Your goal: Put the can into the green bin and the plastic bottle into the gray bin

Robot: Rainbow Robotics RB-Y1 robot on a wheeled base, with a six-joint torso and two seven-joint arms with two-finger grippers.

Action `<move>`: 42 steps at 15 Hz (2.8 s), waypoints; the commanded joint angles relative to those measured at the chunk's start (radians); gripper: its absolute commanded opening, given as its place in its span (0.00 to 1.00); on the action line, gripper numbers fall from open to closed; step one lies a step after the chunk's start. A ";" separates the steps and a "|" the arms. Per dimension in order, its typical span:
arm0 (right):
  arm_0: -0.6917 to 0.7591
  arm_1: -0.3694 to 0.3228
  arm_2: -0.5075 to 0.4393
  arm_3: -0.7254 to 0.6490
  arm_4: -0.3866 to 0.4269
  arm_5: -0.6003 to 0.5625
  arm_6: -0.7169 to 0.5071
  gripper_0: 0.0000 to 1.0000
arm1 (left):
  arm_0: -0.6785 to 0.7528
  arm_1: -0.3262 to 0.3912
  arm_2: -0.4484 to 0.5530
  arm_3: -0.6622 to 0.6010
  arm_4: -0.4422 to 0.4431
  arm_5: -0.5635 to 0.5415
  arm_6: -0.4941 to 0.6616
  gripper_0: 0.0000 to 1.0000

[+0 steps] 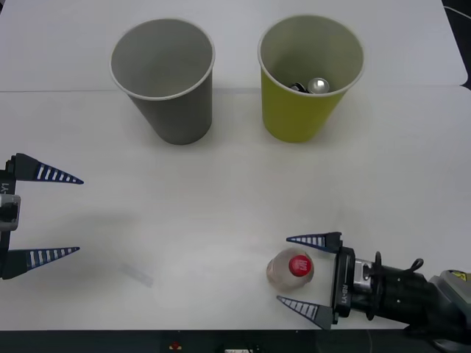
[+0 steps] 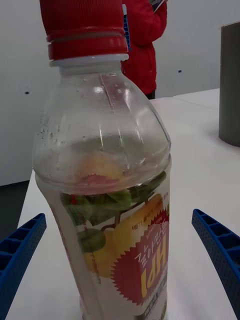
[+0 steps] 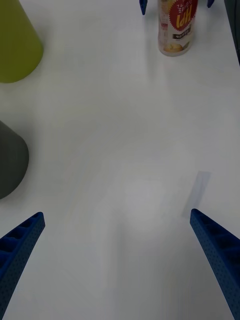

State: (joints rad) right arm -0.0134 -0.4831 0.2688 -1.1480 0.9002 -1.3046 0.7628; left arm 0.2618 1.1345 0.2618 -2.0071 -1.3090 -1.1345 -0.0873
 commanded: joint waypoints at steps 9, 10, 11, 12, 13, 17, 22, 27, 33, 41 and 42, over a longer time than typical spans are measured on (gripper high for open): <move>-0.030 0.028 0.083 -0.001 -0.073 0.067 0.059 0.01 | 0.000 0.000 0.000 0.000 0.000 0.000 0.000 1.00; -0.030 0.031 0.083 -0.001 -0.073 0.068 0.062 0.00 | 0.000 0.000 0.000 0.000 0.000 0.000 0.000 1.00; -0.028 0.031 0.083 0.001 -0.073 0.068 0.064 0.00 | 0.000 0.000 0.000 0.000 0.000 0.000 0.000 1.00; -0.030 0.032 0.084 0.001 -0.073 0.070 0.066 0.00 | 0.000 0.000 0.000 0.000 0.000 0.000 0.000 1.00; -0.030 0.032 0.087 0.001 -0.073 0.076 0.066 0.00 | 0.000 0.000 0.000 0.000 0.000 0.000 0.000 1.00; -0.030 0.031 0.089 -0.015 -0.067 0.100 0.044 0.00 | 0.000 0.000 0.000 0.000 0.000 0.000 0.000 1.00; -0.008 0.006 0.041 -0.125 0.026 0.145 -0.100 0.00 | 0.000 0.000 0.000 0.000 0.000 0.000 0.000 1.00; 0.122 0.006 -0.154 -0.420 0.313 0.143 -0.421 0.00 | 0.000 0.000 0.000 0.000 0.000 0.000 0.000 1.00; 0.216 0.008 -0.332 -0.746 0.611 0.102 -0.784 0.00 | 0.000 0.000 0.000 0.000 0.000 0.000 0.000 1.00; 0.214 0.006 -0.462 -1.049 0.870 -0.022 -1.195 0.00 | 0.000 0.000 0.000 0.000 0.000 0.000 0.000 1.00; 0.202 0.008 -0.470 -1.085 0.895 -0.045 -1.258 0.00 | 0.000 0.000 0.000 0.000 0.000 0.000 0.000 1.00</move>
State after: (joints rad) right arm 0.1969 -0.4766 -0.1954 -2.2058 1.7762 -1.3340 -0.4504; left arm 0.2618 1.1345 0.2618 -2.0071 -1.3090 -1.1345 -0.0873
